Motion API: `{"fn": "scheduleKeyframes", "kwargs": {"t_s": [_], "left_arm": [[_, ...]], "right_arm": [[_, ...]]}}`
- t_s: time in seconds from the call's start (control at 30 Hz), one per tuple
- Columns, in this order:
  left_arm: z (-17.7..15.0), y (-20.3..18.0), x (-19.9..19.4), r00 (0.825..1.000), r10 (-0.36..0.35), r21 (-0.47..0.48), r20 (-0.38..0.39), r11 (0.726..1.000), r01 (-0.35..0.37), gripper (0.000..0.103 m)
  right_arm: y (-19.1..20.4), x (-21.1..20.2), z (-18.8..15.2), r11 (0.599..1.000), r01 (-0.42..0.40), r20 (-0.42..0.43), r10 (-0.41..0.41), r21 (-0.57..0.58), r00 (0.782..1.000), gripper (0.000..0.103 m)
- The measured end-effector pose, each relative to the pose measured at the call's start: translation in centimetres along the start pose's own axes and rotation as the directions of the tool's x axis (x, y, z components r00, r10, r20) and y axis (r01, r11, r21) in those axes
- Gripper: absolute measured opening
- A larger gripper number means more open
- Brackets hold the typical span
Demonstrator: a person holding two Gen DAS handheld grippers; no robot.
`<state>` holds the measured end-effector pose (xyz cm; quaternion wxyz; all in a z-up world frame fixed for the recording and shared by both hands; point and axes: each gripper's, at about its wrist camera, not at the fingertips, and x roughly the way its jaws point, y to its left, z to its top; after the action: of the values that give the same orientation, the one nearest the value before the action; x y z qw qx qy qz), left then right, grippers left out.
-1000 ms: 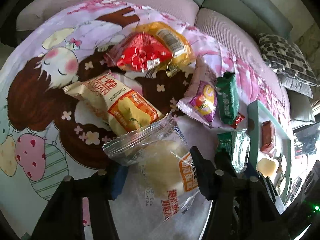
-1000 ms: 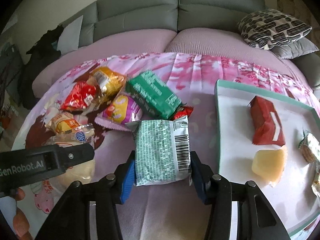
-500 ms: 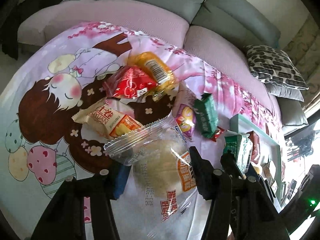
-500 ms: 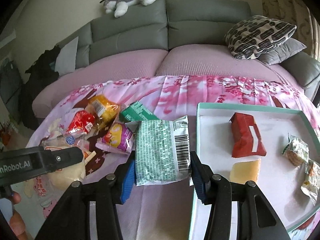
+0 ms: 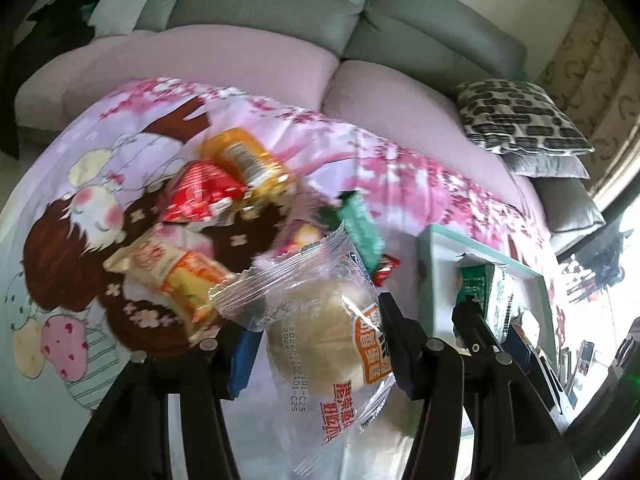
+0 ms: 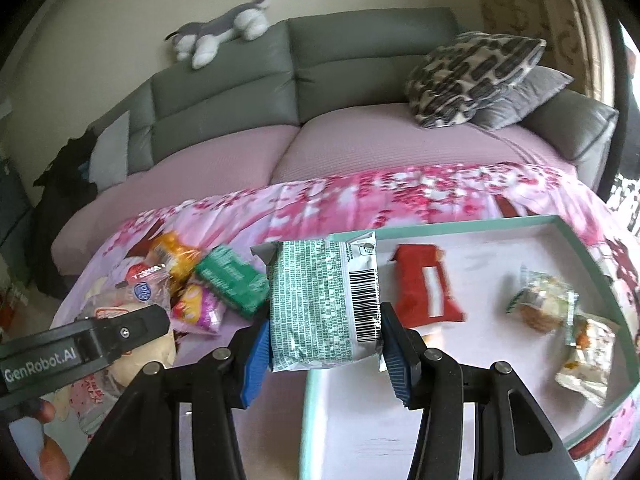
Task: Organize snacks
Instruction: 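Lift and carry the biscuit packet and bread roll over the tray with both grippers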
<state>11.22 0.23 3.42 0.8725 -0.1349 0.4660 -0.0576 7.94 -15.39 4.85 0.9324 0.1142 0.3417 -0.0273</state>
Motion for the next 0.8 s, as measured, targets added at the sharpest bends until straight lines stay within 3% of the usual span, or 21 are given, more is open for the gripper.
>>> {"fn": "scheduleKeyframes", "kwargs": {"t_s": [0.37, 0.8], "left_arm": [[-0.5, -6.4, 0.4, 0.996, -0.089, 0.130, 0.031, 0.988, 0.084, 0.058], [-3.1, -14.1, 2.3, 0.981, -0.193, 0.315, -0.008, 0.931, 0.186, 0.058]], "right_arm": [[-7.7, -1.5, 0.6, 0.974, 0.155, 0.002, -0.157, 0.166, 0.988, 0.053], [-15.9, -4.3, -1.0, 0.896, 0.290, -0.051, -0.290, 0.336, 0.956, 0.053]]}}
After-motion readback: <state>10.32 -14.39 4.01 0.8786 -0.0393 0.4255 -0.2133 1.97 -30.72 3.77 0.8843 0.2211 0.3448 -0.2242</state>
